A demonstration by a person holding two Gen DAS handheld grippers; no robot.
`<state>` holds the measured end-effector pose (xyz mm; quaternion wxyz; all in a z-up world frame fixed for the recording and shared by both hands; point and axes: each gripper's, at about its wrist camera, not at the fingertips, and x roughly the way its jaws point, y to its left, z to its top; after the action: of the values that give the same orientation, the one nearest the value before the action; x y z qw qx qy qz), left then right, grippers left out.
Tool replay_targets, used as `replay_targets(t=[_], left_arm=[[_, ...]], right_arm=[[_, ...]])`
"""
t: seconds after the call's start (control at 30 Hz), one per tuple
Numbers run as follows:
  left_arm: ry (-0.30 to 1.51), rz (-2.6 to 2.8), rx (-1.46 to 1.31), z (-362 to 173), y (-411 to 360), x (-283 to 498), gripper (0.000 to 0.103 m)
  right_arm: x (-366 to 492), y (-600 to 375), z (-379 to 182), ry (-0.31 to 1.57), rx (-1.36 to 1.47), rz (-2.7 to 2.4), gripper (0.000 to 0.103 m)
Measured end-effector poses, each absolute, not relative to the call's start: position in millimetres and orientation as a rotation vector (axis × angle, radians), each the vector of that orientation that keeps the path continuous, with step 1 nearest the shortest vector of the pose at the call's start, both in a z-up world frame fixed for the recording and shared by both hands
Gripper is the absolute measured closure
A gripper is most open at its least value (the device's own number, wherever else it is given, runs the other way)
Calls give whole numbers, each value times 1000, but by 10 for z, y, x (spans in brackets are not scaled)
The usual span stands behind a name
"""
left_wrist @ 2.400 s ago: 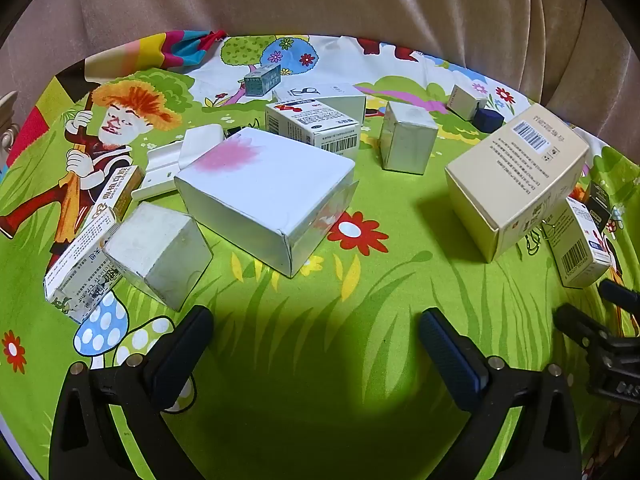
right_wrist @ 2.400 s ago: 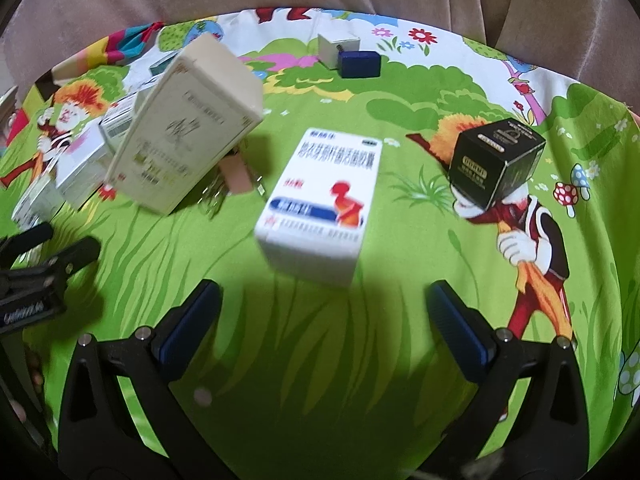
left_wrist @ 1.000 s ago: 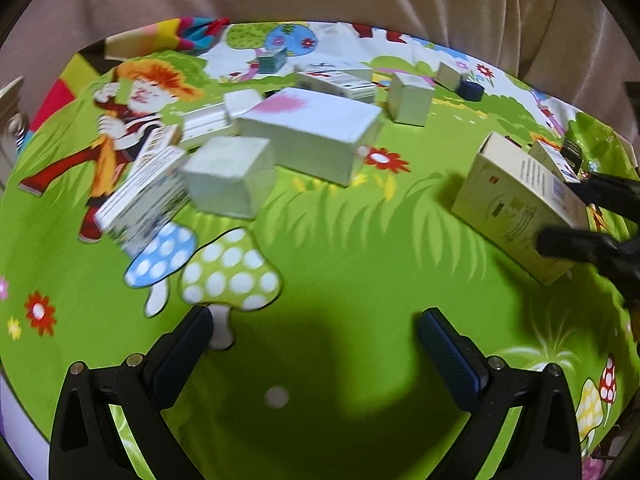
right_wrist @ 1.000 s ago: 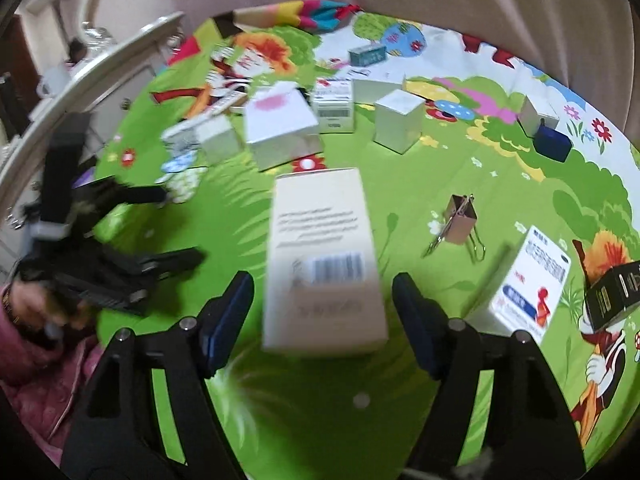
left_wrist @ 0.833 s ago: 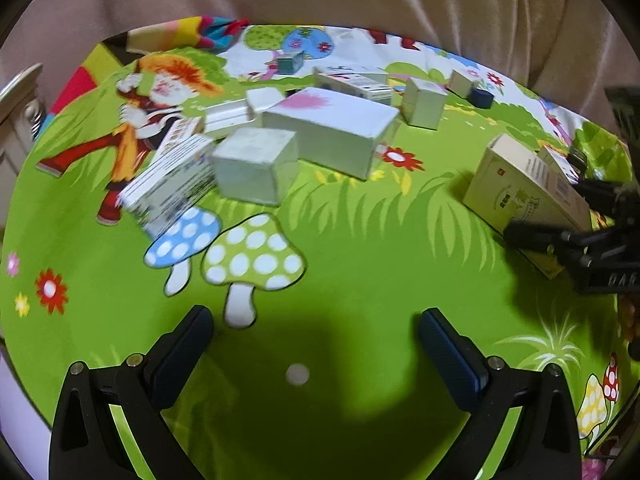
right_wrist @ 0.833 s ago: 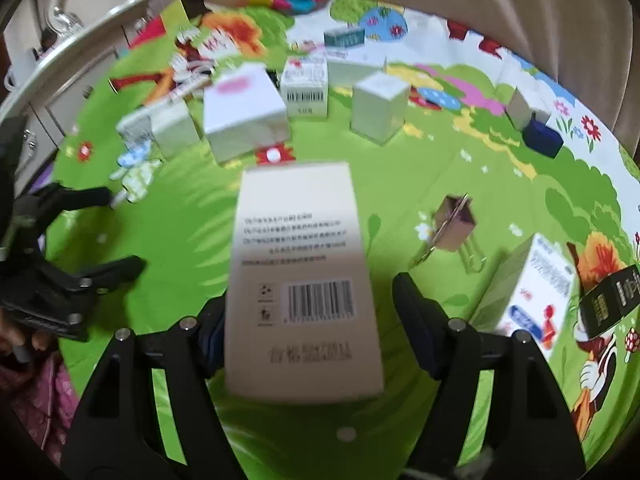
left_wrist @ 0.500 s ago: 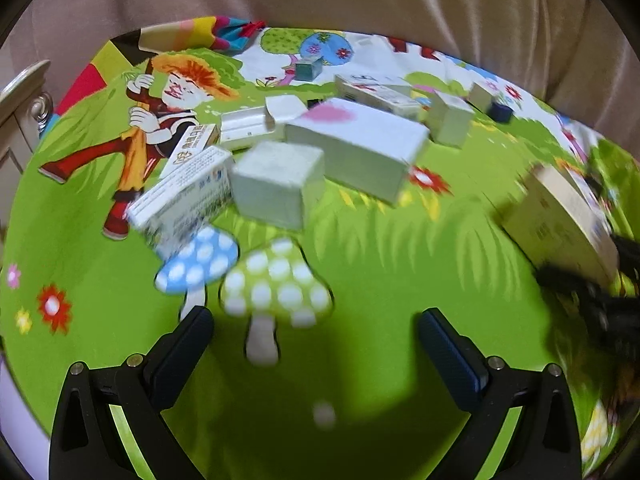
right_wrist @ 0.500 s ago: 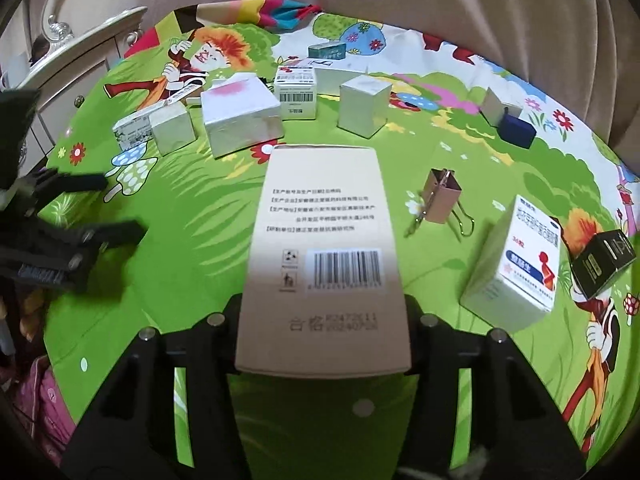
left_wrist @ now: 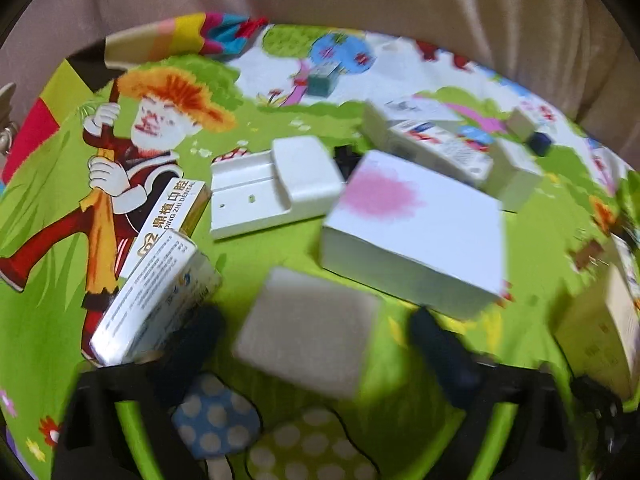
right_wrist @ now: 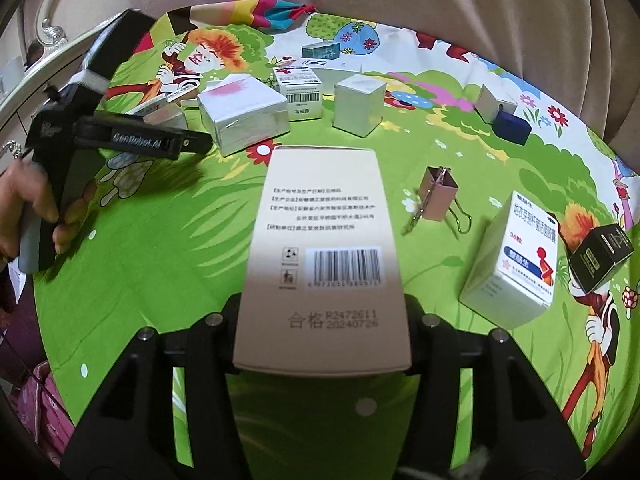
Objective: Organize rigid objects
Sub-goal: 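Grasp the small white cube box with the left gripper, then carry the white cube with the left gripper while the right gripper carries the beige box to the storage box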
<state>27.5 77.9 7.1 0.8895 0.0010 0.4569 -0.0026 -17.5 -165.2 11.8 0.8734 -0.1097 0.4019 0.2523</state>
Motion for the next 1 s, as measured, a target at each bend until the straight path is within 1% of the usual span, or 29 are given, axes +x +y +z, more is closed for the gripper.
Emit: replay_targets(t=[0.03,0.13,0.27,0.67,1.0], left_arm=[[944,-18,6,109,738,176,58],[927,-32,-33,119,681,-62,58],[878,0,13,103,512,-329,57],[874,-7,9,79,504,-287,57],[870,13,7,90,514,-321,57]], right_arm=[[-176,-1651,119,839,-230,526,46],[-173,-1656,118,840,-226,528,46],[-171,-1659,117,840,-225,529,46],[-185,-1637,114,838,-230,523,46],[-172,-1687,130,818,-238,444,49]])
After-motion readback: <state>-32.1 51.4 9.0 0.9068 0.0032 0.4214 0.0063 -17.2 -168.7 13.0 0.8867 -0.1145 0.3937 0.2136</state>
